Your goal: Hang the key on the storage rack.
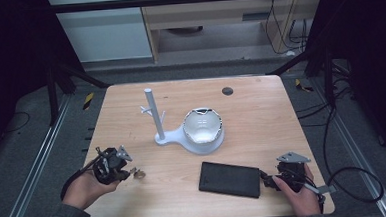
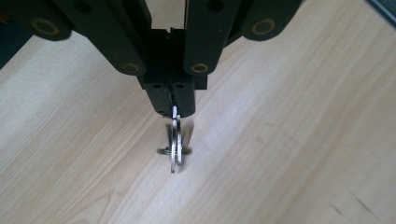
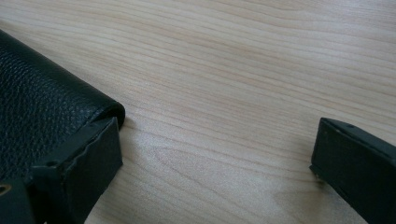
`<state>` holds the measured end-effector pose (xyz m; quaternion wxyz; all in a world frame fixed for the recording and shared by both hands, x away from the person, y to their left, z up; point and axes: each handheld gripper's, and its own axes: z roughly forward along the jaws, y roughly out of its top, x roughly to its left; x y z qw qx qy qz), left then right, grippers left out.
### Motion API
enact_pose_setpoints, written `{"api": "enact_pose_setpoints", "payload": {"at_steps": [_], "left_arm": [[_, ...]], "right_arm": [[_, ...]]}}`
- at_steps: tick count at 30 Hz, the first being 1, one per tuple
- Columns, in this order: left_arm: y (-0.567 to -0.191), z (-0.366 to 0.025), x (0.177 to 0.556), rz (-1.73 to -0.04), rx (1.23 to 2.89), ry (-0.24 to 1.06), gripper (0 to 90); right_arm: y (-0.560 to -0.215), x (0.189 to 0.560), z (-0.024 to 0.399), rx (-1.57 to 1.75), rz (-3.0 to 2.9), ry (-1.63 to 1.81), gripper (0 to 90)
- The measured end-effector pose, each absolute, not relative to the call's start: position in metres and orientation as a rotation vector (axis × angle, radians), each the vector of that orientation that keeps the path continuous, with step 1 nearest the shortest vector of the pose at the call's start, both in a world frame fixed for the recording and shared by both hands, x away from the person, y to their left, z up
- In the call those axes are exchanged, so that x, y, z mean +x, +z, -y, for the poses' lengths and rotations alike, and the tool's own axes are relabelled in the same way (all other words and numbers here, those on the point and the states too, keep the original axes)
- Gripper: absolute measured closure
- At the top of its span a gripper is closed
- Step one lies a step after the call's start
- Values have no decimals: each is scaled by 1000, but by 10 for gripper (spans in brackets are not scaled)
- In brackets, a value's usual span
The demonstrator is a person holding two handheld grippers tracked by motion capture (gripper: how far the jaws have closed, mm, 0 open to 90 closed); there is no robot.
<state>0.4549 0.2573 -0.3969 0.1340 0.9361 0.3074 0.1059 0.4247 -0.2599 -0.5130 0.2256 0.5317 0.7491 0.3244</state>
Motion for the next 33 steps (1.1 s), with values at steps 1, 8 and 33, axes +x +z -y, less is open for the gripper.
{"api": "enact_pose_setpoints", "payload": {"at_steps": [1,8,33], "left_arm": [[-384,-255,457,-877,2707,316,893],[-353,-247,467,-851,2693,362,893],[-272,-222,502,-801,2656,478,893]], "right_arm": [[-513,425,260,1466,-2066,894,19],[-513,425,260,1469,-2068,896,15],[-514,433,262,1465,-2065,882,5]]}}
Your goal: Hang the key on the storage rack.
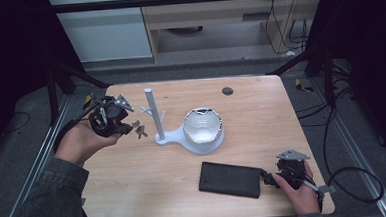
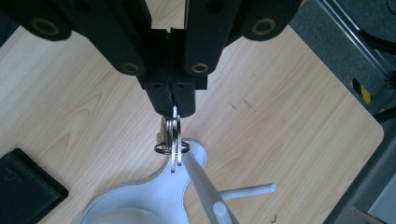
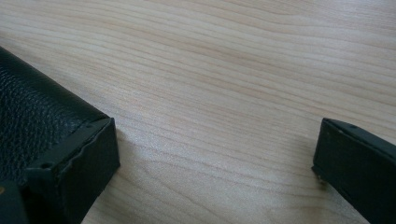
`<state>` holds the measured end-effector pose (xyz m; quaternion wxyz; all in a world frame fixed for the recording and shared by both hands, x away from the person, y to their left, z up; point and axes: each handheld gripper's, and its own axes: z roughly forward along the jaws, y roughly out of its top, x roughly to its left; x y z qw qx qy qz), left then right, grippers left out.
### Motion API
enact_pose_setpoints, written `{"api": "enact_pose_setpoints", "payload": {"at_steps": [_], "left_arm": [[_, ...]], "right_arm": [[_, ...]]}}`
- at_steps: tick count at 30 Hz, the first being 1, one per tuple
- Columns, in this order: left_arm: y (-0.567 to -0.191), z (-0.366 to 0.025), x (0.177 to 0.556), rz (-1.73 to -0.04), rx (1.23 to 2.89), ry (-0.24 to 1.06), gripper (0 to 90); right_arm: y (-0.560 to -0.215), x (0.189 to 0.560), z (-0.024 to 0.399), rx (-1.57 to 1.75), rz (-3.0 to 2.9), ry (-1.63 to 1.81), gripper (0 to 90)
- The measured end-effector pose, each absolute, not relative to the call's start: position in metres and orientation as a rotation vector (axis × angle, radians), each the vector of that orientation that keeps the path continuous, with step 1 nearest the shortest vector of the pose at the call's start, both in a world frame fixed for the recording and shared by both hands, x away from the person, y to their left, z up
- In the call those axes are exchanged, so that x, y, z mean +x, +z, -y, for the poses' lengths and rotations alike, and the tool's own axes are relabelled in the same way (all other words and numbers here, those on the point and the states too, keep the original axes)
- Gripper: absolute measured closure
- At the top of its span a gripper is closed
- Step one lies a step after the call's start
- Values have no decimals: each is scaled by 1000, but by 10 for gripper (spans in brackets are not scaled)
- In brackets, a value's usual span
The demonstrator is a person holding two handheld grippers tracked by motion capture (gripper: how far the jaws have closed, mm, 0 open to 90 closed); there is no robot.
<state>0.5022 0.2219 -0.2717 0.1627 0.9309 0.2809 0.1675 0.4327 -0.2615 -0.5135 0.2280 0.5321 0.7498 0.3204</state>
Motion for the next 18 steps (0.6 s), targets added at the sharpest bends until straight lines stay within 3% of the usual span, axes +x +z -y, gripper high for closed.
{"api": "enact_pose_setpoints", "payload": {"at_steps": [18], "left_arm": [[-254,-202,514,-820,2673,518,893]], "right_arm": [[-514,430,261,1461,-2068,878,4]]}}
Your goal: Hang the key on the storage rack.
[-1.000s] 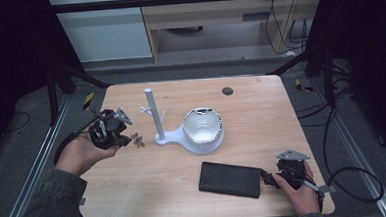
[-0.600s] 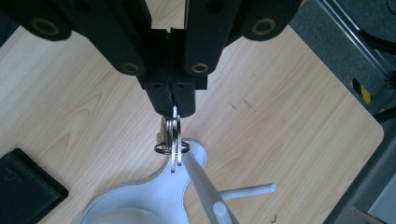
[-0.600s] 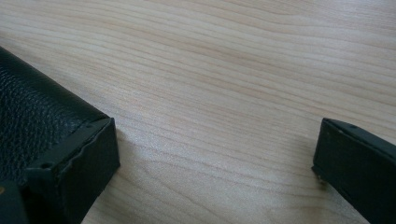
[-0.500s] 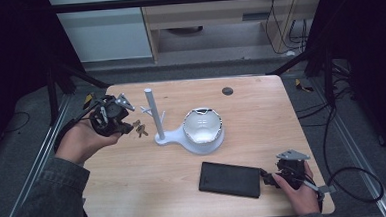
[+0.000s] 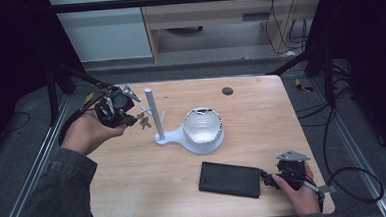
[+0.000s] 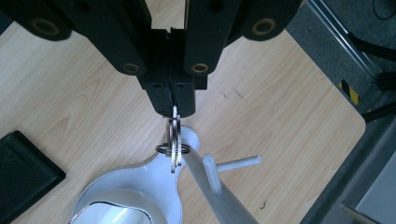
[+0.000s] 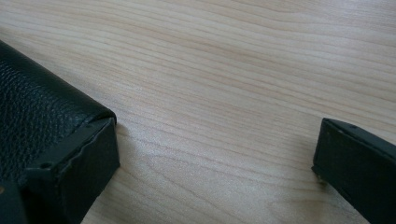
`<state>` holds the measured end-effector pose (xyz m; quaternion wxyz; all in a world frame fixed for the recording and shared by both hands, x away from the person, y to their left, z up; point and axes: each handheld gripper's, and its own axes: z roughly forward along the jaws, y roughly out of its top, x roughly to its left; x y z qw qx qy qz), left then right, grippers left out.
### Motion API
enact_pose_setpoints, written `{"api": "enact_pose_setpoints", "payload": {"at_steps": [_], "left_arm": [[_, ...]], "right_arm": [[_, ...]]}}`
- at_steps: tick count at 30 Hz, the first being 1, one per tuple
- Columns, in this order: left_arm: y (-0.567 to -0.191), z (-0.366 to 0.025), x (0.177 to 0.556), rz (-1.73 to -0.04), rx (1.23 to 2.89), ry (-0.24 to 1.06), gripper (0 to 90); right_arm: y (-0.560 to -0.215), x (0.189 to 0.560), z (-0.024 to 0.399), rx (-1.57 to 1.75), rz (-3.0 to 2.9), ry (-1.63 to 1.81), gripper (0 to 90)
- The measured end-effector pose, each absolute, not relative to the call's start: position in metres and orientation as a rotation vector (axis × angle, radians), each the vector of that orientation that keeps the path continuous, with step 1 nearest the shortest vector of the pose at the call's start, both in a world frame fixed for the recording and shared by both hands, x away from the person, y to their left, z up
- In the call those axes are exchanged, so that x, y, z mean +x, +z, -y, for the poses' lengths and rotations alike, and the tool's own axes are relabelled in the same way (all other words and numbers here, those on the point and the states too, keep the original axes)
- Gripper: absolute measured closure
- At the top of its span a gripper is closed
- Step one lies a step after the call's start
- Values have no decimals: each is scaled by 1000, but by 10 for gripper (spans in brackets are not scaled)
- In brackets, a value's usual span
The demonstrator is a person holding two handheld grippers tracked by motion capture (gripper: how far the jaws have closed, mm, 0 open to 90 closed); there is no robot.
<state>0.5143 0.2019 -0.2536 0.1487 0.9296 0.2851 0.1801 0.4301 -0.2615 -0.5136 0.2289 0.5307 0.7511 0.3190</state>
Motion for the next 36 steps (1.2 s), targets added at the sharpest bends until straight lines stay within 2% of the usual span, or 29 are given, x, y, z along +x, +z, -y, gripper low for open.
{"api": "enact_pose_setpoints", "payload": {"at_steps": [36], "left_arm": [[-254,-203,541,-921,2688,524,891]], "right_arm": [[-514,430,261,1459,-2067,880,4]]}}
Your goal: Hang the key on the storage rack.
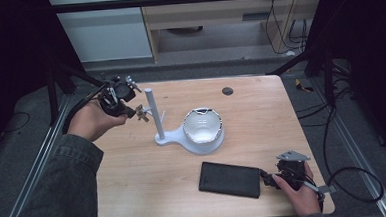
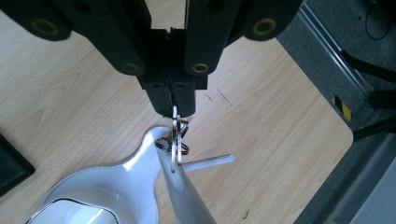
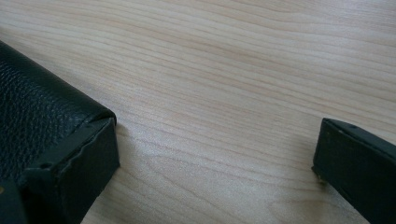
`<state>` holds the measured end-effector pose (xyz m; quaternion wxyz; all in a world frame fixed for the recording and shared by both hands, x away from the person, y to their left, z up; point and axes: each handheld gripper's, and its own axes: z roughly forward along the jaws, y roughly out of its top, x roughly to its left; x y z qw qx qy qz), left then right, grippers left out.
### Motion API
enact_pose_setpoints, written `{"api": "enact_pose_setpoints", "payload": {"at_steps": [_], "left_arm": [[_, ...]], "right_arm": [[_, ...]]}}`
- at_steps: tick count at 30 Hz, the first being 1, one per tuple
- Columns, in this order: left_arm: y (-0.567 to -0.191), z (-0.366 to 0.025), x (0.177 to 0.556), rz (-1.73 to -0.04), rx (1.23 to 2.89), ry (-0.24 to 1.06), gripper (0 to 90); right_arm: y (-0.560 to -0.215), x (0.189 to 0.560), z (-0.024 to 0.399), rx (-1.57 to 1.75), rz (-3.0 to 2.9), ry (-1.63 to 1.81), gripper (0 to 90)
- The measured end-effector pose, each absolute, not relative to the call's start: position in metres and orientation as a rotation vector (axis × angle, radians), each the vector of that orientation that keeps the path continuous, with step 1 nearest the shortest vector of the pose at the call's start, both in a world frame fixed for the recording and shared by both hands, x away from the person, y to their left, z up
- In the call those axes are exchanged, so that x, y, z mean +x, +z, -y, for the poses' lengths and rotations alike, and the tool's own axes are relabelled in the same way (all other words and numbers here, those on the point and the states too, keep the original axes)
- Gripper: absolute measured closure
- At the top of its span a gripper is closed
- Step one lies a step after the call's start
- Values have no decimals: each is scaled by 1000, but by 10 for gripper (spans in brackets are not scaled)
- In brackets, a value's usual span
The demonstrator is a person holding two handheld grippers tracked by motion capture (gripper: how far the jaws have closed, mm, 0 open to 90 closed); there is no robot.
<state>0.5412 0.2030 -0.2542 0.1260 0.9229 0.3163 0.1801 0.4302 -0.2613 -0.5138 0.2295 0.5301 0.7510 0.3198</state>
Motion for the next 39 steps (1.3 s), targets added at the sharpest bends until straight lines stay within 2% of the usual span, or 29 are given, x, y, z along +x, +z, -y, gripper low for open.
{"api": "enact_pose_setpoints", "payload": {"at_steps": [17,18,20,24,30,35,39], "left_arm": [[-262,-197,546,-922,2697,532,888],[-261,-197,545,-916,2687,545,880],[-260,-199,544,-917,2660,564,786],[-255,-210,527,-886,2583,632,757],[-264,-224,501,-861,2499,662,749],[-277,-226,482,-820,2490,663,743],[-292,-224,467,-782,2482,632,774]], "right_arm": [[-514,430,261,1462,-2066,887,5],[-514,430,261,1460,-2067,884,5],[-514,430,261,1463,-2065,887,5],[-514,429,261,1463,-2068,884,5],[-513,429,261,1465,-2069,886,5],[-513,429,261,1466,-2072,894,7],[-513,429,262,1459,-2073,893,12]]}}
